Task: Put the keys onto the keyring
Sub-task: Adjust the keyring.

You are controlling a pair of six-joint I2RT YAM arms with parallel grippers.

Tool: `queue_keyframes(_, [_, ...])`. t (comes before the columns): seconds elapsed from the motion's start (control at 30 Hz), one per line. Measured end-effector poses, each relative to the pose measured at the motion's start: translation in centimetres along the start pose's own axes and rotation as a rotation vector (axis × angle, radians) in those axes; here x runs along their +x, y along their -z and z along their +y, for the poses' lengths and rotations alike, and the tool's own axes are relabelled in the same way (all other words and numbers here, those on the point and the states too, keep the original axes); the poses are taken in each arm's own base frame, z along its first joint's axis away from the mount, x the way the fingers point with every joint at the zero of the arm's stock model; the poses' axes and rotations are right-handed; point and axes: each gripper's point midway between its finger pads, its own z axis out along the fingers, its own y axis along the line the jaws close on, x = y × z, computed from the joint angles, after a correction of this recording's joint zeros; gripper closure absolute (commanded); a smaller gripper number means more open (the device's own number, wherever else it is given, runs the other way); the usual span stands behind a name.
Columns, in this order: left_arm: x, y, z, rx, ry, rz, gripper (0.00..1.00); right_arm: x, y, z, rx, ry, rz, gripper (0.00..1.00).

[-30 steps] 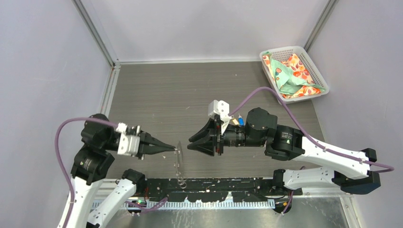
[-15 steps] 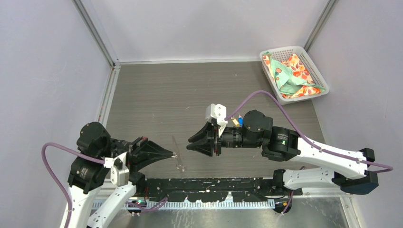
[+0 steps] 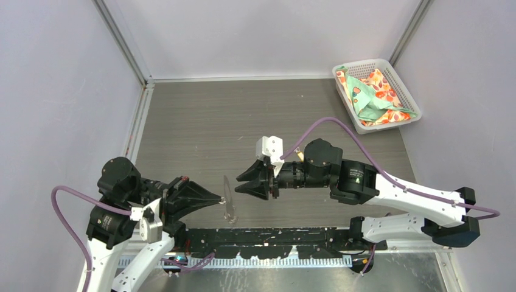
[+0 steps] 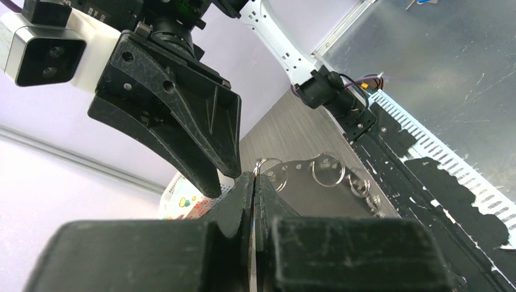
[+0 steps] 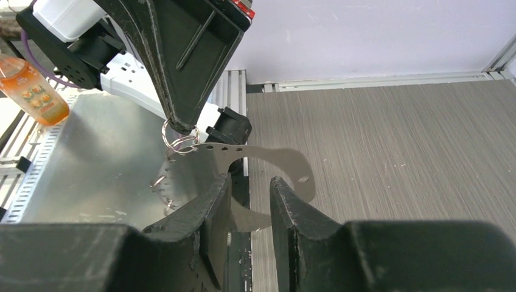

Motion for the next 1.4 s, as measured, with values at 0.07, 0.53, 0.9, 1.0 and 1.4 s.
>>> queue_keyframes(0.07, [0.0,0.0,0.0,0.000,-0.001,0.000,1.00,0.1,-0.2,0.1,-0.008,0.006,0.005,0.64])
queue_keyframes(0.53, [2.6,-0.3,2.4,-0.100,0.377,0.023,1.00,-0.2,-0.9,2.2,-0.066,0.095,0.005,0.64])
queue_keyframes(0.9, [2.0,-0.6,4.5,-0.161,0.594,-0.029,1.00,-0.7,-0.7,1.0,0.024,0.161,0.000,0.65])
queue_keyframes(1.0, [1.8,-0.6,4.9,-0.182,0.610,-0.033,1.00,-1.3,0.1,0.9,0.041,0.155,-0.013,0.66])
queue_keyframes(1.4, [2.4,-0.5,5.9,-0.255,0.731,-0.037,1.00,-3.2,2.0,-1.3,0.138,0.073,-0.062,0.66])
